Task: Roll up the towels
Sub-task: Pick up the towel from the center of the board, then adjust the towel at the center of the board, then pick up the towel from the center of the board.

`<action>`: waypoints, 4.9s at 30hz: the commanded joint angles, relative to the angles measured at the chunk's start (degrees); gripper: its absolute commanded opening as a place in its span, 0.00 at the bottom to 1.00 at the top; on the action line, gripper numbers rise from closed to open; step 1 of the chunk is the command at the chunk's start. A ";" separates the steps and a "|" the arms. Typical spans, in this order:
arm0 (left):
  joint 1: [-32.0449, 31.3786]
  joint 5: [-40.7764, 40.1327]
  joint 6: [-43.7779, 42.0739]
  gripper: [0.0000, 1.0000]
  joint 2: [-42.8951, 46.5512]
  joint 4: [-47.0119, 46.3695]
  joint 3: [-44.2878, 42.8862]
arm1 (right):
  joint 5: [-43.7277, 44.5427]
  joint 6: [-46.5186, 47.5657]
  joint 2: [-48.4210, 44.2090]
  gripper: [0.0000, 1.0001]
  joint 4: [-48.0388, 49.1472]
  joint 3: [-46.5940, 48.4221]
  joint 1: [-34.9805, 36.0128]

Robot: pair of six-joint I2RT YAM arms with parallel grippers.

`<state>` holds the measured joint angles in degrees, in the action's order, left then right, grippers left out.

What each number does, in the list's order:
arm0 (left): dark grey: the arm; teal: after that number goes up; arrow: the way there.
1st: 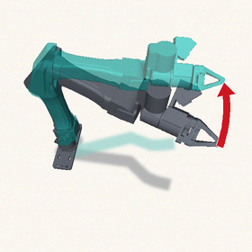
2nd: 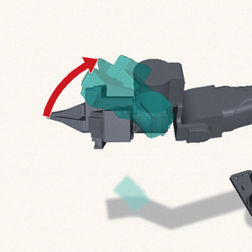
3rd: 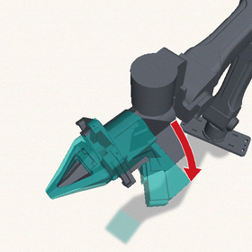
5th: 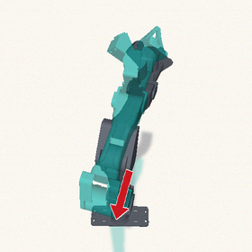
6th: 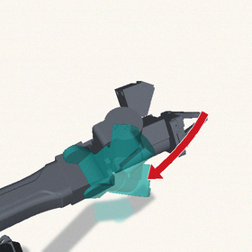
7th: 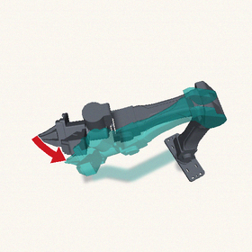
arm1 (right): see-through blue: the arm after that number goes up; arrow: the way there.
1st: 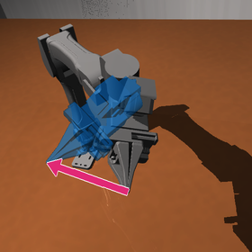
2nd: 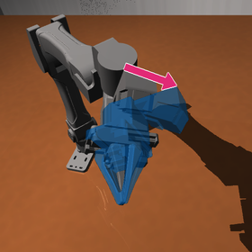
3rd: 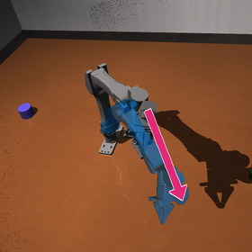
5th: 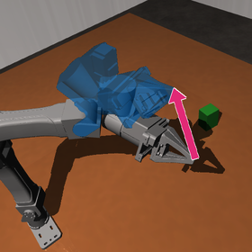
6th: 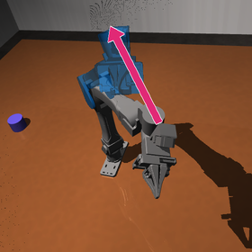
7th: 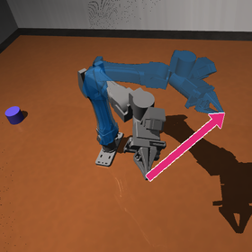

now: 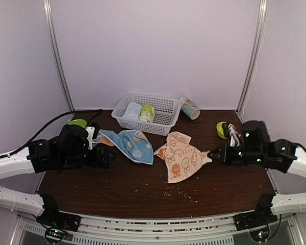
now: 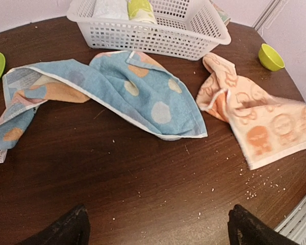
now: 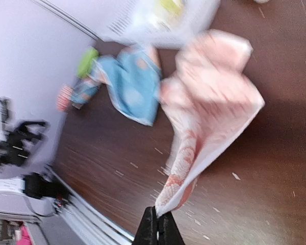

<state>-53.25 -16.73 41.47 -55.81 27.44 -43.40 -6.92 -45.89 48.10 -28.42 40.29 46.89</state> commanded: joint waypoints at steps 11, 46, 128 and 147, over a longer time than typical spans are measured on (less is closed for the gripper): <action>-0.27 -4.19 -1.11 0.97 1.86 1.29 -1.80 | -3.03 8.85 -3.66 0.00 -10.26 33.71 0.49; -1.16 6.54 -8.05 0.97 -4.19 -7.38 1.10 | 23.90 16.87 -4.05 0.00 -12.62 15.39 14.46; -39.03 11.34 -33.21 0.22 -42.47 -2.93 -18.01 | 15.15 3.06 -0.49 0.00 4.48 -7.93 0.04; -17.67 7.63 -25.55 0.00 -24.50 -11.62 -11.19 | 14.35 5.15 0.01 0.00 3.22 -5.49 -3.18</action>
<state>-73.93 -8.14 13.67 -81.56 20.56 -53.17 8.10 -41.74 46.89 -26.65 33.78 45.50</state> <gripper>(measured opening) 0.026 0.021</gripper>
